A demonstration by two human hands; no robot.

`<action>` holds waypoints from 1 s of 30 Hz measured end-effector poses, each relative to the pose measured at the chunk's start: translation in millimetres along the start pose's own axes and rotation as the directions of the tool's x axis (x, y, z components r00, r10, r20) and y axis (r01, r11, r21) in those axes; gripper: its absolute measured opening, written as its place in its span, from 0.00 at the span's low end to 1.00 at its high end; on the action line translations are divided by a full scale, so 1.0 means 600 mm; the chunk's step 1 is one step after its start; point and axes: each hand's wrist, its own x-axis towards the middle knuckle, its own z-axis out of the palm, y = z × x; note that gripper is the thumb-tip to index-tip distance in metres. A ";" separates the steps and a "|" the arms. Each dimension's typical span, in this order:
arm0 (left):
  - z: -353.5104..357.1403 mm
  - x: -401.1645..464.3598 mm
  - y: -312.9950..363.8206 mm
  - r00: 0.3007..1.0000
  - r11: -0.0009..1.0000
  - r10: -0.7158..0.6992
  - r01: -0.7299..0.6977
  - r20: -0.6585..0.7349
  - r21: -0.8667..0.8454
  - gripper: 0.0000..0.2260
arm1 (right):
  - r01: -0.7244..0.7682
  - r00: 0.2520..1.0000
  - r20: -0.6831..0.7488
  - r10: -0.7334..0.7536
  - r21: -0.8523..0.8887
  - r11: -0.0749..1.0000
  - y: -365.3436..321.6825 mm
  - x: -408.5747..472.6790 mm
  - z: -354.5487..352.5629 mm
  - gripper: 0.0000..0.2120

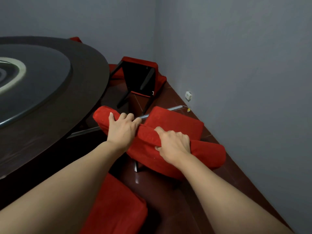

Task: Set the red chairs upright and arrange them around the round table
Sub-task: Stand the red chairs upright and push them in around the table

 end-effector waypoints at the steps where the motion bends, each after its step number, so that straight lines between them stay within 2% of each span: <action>1: 0.000 0.000 0.000 1.000 1.000 -0.007 0.007 -0.005 -0.007 0.14 | -0.004 1.000 -0.002 0.004 -0.002 1.000 -0.001 -0.001 -0.001 0.23; 6: -0.004 -0.003 -0.002 1.000 1.000 0.001 -0.001 0.007 -0.001 0.16 | -0.024 1.000 -0.003 0.024 0.003 1.000 -0.004 -0.003 -0.002 0.24; 14: -0.023 -0.011 -0.008 0.997 0.999 0.042 -0.042 0.070 0.004 0.22 | -0.030 0.995 0.098 0.032 -0.020 0.999 0.000 -0.011 -0.021 0.27; 20: -0.056 -0.021 0.004 0.995 0.996 0.083 -0.082 0.059 -0.022 0.27 | -0.071 0.988 0.142 0.067 0.027 0.997 0.008 -0.036 -0.045 0.34; 30: -0.136 -0.034 0.060 0.976 0.977 0.211 -0.209 0.053 -0.046 0.29 | -0.137 0.986 0.113 0.125 0.105 0.985 0.037 -0.093 -0.106 0.38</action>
